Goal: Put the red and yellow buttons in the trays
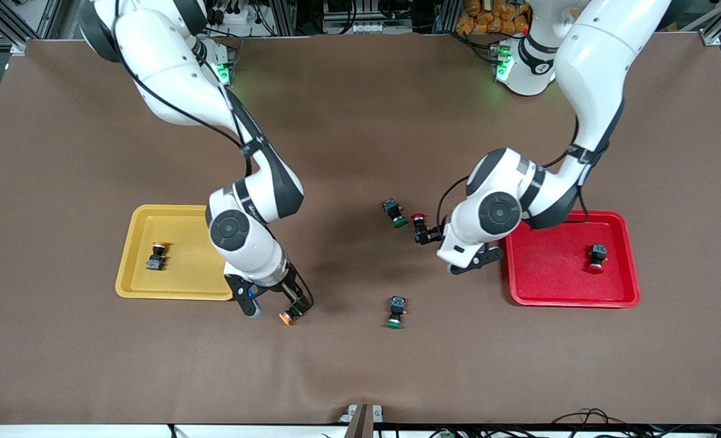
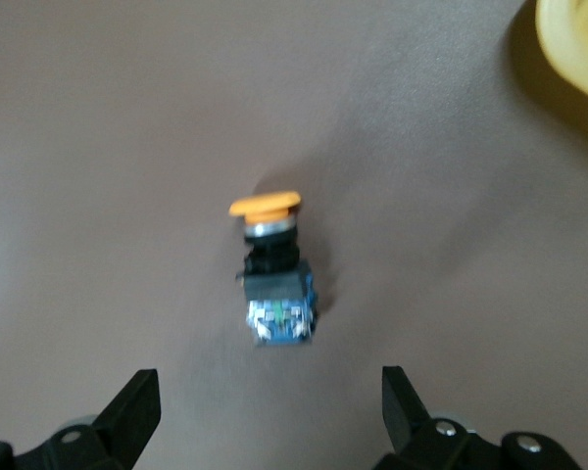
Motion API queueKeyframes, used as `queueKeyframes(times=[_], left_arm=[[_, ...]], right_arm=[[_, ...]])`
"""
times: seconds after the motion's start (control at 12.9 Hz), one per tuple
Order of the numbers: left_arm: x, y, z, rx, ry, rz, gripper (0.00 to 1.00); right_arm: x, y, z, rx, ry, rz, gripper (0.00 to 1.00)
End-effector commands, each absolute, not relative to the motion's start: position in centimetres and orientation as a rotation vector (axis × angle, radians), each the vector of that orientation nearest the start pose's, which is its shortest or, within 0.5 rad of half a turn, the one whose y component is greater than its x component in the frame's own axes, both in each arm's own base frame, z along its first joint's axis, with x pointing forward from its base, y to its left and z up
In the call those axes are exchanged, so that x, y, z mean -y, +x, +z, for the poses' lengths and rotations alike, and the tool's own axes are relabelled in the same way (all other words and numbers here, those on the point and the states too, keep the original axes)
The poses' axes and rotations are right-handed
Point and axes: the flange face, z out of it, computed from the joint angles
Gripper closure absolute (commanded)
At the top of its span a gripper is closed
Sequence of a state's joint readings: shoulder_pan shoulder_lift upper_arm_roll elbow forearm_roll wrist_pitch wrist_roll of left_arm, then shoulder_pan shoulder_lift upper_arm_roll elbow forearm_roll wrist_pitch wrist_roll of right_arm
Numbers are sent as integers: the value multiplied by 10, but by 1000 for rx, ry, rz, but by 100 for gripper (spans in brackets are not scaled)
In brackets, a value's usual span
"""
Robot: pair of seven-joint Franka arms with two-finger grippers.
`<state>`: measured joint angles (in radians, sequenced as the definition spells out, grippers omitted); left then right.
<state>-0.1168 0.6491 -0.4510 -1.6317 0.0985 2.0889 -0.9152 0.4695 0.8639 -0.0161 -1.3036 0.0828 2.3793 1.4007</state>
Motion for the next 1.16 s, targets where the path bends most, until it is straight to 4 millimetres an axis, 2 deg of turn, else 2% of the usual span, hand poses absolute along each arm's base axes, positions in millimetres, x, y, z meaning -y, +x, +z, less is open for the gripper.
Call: queueKeyframes(times=[0.0, 0.08, 0.16, 0.31, 0.39, 0.62, 0.7, 0.78, 0.93, 1.09], left_arm=[[347, 584, 245, 610, -3116, 336, 0], [348, 583, 242, 614, -3117, 338, 0], [354, 580, 236, 619, -3122, 336, 0], [360, 576, 222, 628, -3122, 344, 0], [360, 576, 220, 630, -3127, 338, 0], [357, 574, 200, 606, -3114, 332, 0], [357, 572, 196, 599, -3109, 329, 0], [357, 572, 195, 591, -3110, 319, 0], [359, 569, 193, 578, -3110, 317, 0], [363, 563, 186, 535, -3100, 309, 0]], right_arm=[[-343, 704, 219, -1498, -2515, -203, 0], [-337, 709, 208, -1533, -2504, -220, 0], [-340, 707, 196, -1537, -2517, -223, 0], [-339, 707, 191, -1540, -2531, -246, 0], [-339, 706, 187, -1542, -2535, -243, 9], [-338, 706, 187, -1560, -2525, -243, 92], [-338, 706, 189, -1557, -2529, -242, 100], [-337, 708, 197, -1556, -2526, -244, 100], [-338, 710, 244, -1552, -2501, -241, 100], [-336, 704, 283, -1576, -2556, -167, 100]])
